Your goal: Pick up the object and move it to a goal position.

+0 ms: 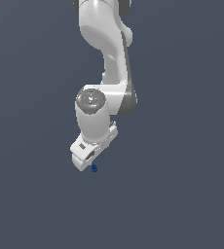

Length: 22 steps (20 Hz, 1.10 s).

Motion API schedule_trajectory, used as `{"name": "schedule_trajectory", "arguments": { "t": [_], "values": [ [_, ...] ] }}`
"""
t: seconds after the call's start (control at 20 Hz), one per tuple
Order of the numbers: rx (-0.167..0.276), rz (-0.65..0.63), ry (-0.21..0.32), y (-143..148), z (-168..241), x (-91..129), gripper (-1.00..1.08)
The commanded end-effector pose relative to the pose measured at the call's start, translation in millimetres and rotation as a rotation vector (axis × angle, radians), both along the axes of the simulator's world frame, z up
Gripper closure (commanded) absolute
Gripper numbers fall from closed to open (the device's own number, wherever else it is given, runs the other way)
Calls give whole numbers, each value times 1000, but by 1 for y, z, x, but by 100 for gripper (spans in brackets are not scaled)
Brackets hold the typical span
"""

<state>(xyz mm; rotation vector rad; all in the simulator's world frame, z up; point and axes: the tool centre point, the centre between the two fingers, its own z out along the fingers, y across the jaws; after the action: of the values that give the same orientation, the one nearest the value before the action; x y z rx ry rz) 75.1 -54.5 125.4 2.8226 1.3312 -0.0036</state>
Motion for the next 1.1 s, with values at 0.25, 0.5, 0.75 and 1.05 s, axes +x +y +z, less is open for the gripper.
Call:
{"name": "schedule_trajectory", "arguments": {
  "t": [0.25,0.5,0.75,1.05],
  "values": [
    [7,181,7,-13,-15,10,-92],
    [12,276,9,-21,-24,15,-92],
    [16,339,10,-26,-29,18,-92],
    [18,375,10,-29,-33,20,-92]
  ]
}}
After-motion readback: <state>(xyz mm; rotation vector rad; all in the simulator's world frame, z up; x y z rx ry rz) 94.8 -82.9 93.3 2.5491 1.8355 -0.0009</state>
